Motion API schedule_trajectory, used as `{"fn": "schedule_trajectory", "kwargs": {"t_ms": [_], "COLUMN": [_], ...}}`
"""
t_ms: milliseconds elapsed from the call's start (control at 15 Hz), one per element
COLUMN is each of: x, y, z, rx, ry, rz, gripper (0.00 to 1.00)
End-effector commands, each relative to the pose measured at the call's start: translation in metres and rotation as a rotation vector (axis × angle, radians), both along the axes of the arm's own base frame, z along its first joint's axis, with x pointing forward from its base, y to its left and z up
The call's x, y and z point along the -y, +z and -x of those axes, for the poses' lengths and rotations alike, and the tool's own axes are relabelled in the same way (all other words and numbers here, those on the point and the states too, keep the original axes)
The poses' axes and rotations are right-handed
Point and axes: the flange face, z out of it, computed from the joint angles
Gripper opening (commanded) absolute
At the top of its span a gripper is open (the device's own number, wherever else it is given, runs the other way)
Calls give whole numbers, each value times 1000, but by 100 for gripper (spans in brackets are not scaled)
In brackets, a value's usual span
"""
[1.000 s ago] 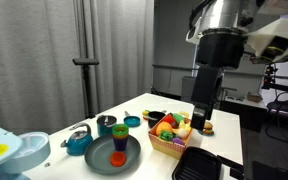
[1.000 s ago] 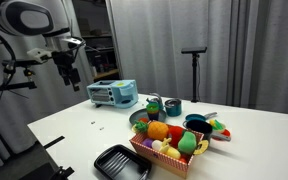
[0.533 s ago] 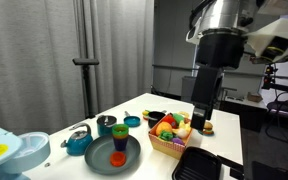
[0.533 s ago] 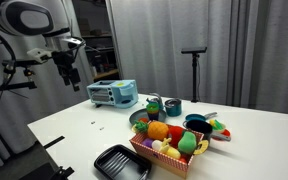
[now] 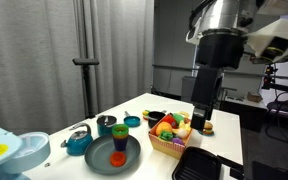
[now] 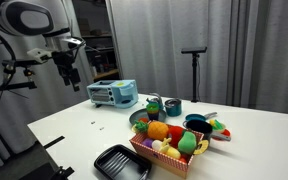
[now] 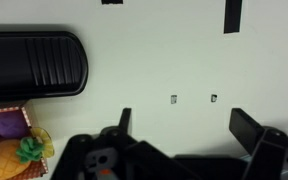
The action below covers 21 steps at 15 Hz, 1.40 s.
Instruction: Put the pineapple plush toy from the basket on the grey plate
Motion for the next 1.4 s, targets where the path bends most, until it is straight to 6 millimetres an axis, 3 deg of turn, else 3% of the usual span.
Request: {"fn": "schedule_trajectory", "kwargs": {"t_ms": [0,400,933,1333], "x": [5,31,110,118], "y": [1,1,18,18], "z": [-3,-11,-43,-40], "rx": [-24,-44,22,17], "ry": [26,18,-208,-231], "rz": [21,74,28,14], "gripper": [100,100,100,100]}}
